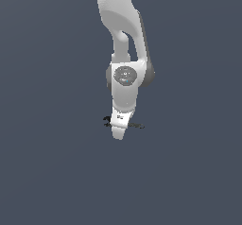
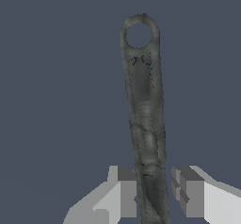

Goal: Pick up the object and move it to a goal position.

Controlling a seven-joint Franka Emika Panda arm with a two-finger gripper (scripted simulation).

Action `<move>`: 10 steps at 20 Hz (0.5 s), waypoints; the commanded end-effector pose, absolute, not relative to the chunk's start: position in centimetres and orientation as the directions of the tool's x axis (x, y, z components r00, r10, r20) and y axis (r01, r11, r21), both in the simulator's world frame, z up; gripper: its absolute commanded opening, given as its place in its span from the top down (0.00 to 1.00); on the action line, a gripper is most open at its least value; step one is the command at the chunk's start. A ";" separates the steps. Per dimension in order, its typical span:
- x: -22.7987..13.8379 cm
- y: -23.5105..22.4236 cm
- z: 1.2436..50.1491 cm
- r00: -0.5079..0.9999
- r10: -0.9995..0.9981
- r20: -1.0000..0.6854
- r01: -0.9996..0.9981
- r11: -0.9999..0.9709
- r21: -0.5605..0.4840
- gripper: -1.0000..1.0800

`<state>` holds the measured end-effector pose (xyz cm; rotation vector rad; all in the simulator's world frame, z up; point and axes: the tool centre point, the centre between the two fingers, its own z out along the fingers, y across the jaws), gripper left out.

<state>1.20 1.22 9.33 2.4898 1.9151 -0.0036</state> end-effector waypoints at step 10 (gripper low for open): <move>-2.7 9.5 20.7 0.256 0.967 -0.004 0.967 -0.256 0.001 1.00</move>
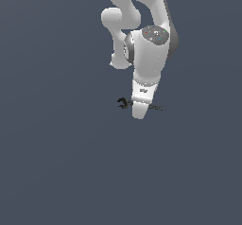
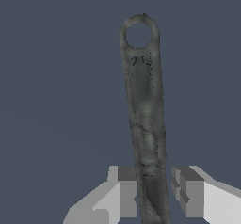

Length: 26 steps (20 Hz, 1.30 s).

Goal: Pick up the object and move it to a goal position.

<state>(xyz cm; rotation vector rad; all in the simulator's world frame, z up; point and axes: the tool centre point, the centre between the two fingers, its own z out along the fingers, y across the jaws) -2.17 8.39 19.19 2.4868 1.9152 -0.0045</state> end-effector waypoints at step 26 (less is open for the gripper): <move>-8.9 24.7 42.1 0.259 0.966 0.000 0.966 -0.259 0.000 1.00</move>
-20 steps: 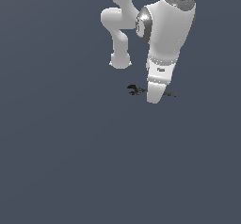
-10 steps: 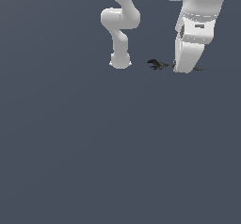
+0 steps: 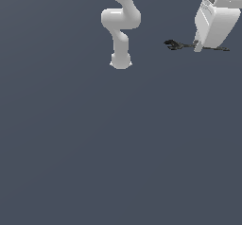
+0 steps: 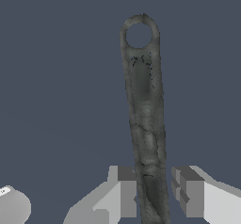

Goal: Pick up the object and move it to a goal position.

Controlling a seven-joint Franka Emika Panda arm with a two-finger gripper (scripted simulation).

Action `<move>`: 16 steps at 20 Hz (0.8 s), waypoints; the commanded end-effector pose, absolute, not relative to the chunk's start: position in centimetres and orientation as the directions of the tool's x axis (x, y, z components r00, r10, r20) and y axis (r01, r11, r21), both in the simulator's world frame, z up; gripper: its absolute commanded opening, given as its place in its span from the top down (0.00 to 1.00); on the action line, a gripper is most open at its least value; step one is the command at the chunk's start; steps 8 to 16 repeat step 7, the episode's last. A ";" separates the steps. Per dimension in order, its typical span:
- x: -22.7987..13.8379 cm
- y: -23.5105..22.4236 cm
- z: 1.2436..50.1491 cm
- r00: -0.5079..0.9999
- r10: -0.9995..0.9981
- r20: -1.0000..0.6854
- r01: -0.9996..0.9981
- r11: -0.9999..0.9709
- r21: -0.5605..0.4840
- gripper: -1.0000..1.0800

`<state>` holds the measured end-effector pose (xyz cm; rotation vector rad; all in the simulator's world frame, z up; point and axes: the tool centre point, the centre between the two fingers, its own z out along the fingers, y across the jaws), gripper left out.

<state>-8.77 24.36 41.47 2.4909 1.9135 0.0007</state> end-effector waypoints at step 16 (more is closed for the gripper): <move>-9.0 25.4 42.9 0.260 0.966 0.000 0.966 -0.260 0.000 1.00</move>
